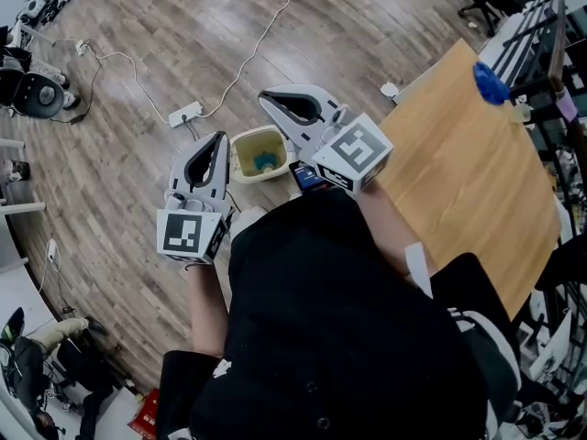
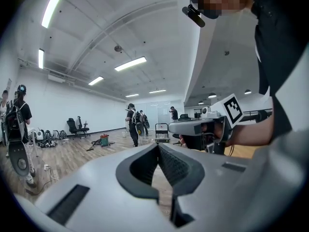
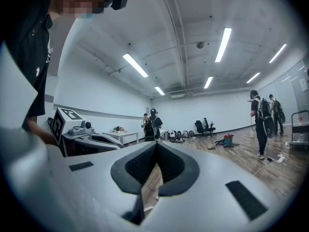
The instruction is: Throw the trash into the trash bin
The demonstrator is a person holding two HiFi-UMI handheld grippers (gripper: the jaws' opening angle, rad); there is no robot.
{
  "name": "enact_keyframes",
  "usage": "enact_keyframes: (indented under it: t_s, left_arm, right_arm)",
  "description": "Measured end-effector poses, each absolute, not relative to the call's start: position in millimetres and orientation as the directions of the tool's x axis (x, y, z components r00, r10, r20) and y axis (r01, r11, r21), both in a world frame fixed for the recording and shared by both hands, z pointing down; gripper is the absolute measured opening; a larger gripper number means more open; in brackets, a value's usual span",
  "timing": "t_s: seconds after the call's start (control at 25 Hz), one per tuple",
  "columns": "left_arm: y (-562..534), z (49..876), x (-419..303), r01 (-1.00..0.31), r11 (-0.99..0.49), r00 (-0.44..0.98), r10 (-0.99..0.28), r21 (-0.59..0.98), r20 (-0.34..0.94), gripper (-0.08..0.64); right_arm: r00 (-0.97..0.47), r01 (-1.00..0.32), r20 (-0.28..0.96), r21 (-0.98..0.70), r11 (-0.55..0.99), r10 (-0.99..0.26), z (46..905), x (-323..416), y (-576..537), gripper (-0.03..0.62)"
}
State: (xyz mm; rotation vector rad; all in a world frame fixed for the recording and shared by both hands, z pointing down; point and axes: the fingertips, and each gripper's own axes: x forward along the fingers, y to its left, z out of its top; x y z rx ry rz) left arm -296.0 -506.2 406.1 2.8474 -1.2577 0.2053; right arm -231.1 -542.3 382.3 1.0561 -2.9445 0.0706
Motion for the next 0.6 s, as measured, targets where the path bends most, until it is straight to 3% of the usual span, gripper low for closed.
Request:
enact_keyframes:
  t_s: [0.6]
  left_arm:
    - [-516.5,425.6,-291.5,-0.747,-0.665,0.657,-0.737,0.002,0.159,0.008]
  right_arm:
    - [-0.745,-0.667,0.034,-0.068,0.742,-0.666,395.3,-209.1,-564.1,-0.003]
